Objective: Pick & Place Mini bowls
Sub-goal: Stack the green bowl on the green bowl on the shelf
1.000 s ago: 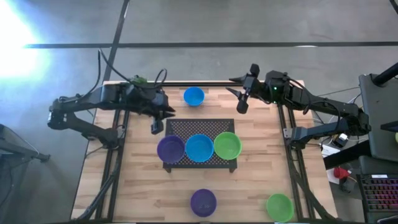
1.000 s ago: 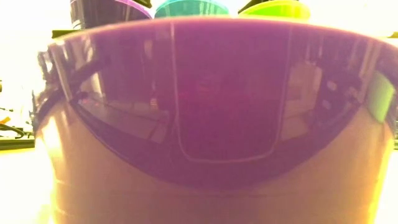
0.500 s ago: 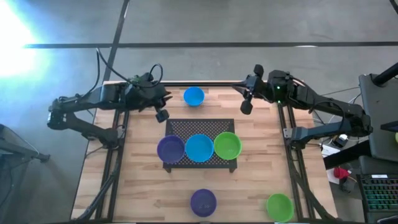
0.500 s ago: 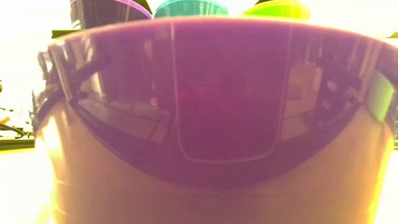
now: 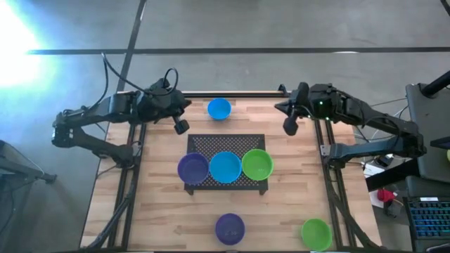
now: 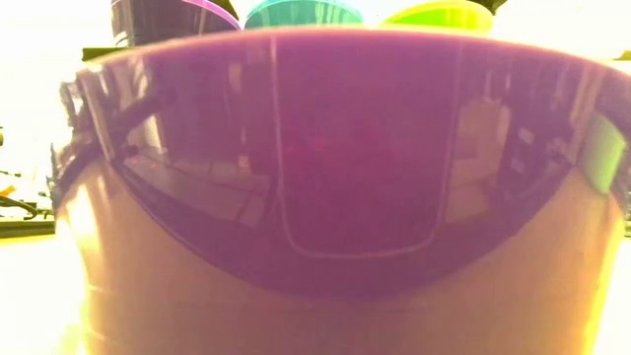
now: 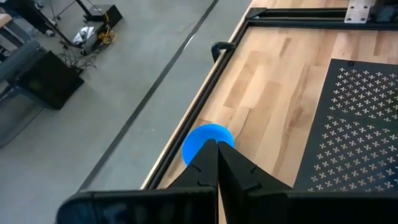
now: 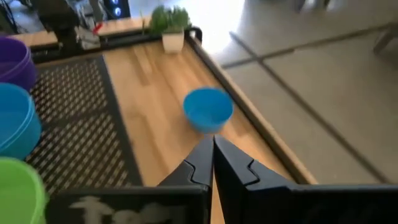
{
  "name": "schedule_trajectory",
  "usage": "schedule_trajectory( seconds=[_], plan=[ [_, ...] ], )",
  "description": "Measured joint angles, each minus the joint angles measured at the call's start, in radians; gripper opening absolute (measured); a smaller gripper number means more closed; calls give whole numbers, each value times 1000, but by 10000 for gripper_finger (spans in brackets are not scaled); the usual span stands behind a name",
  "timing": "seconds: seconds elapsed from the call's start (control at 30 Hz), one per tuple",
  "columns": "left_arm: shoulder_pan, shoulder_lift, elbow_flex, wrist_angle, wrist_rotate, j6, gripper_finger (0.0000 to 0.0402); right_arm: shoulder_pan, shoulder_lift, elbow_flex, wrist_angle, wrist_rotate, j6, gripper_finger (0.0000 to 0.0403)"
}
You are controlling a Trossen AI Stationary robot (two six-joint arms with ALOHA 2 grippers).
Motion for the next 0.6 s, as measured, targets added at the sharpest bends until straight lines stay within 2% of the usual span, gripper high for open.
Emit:
schedule_trajectory(
  seconds=[0.23, 0.6],
  plan=[
    [0, -1, 0, 0, 1, 10, 0, 63, -25, -4, -103, 1, 90, 8],
    [-1, -3, 0, 0, 73, 10, 0, 287, -25, -15, -205, 1, 121, 8]
  ],
)
